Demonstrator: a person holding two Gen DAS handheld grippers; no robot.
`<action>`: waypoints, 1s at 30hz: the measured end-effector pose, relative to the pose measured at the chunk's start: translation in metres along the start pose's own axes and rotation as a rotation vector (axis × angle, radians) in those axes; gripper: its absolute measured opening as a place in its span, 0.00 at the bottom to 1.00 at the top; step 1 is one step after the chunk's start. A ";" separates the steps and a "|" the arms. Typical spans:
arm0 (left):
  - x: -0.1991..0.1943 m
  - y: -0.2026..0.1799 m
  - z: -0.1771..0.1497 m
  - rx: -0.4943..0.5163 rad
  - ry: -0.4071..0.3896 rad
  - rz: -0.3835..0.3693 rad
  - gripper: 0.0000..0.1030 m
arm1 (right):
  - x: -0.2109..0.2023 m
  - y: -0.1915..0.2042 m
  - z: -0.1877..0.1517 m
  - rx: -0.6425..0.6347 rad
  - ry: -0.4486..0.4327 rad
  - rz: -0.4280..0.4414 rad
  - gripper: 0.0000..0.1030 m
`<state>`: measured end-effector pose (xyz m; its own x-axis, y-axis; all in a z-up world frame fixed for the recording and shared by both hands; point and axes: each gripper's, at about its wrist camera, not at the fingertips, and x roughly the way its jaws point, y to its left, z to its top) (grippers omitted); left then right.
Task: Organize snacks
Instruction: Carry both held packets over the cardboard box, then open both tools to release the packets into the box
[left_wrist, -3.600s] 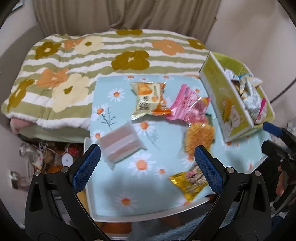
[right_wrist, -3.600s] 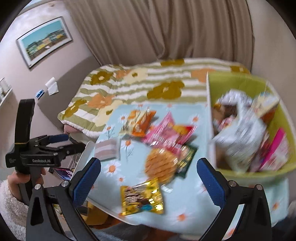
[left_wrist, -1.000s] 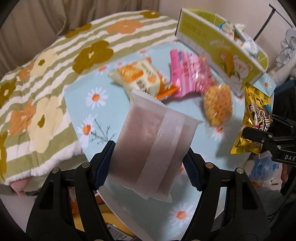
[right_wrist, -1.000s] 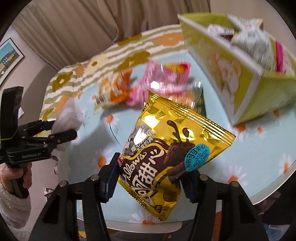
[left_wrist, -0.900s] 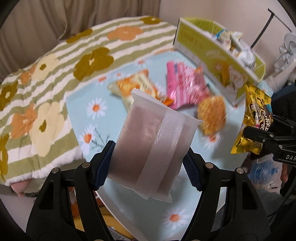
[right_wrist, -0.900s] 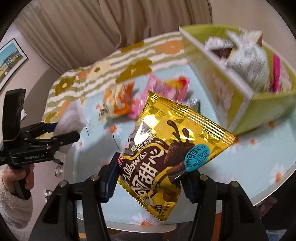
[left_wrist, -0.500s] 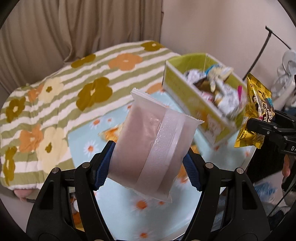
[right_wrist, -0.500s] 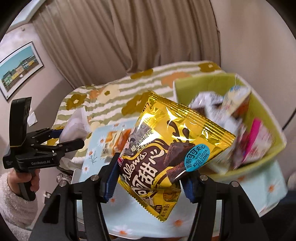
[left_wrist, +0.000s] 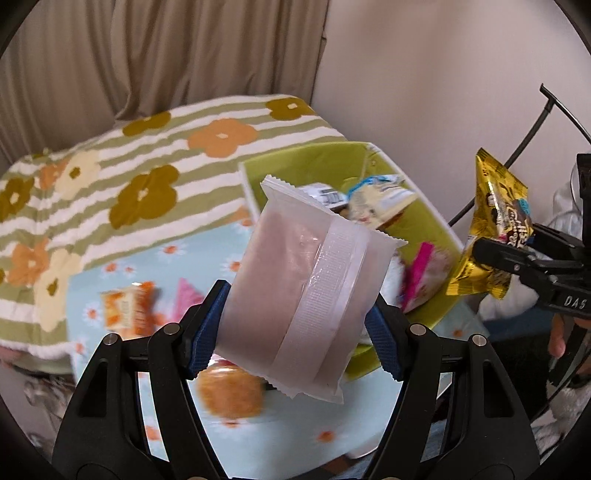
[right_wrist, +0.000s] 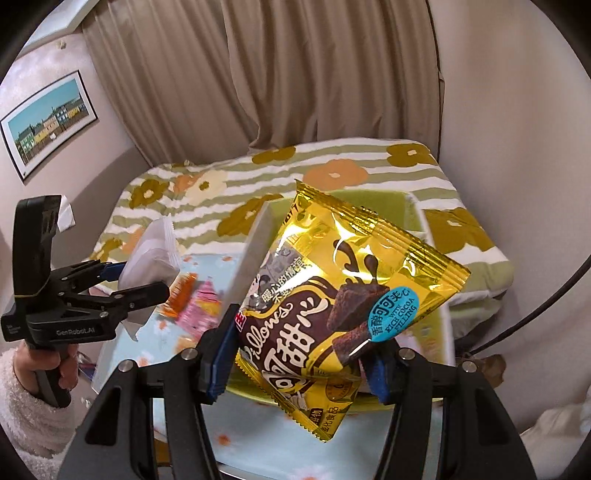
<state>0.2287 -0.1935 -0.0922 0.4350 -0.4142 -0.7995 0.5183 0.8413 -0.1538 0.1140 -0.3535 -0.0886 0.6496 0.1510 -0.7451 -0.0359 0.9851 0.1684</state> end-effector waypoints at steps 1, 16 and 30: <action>0.006 -0.008 0.002 -0.012 0.008 -0.009 0.66 | 0.001 -0.007 0.000 -0.009 0.010 -0.005 0.53; 0.064 -0.059 0.021 0.029 0.104 -0.066 0.72 | 0.024 -0.051 -0.017 0.059 0.090 -0.009 0.53; 0.050 -0.030 0.002 0.000 0.103 -0.015 1.00 | 0.037 -0.050 -0.005 0.011 0.112 0.003 0.53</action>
<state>0.2361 -0.2404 -0.1261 0.3494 -0.3885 -0.8526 0.5244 0.8352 -0.1657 0.1362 -0.3965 -0.1273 0.5607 0.1631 -0.8118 -0.0291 0.9837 0.1776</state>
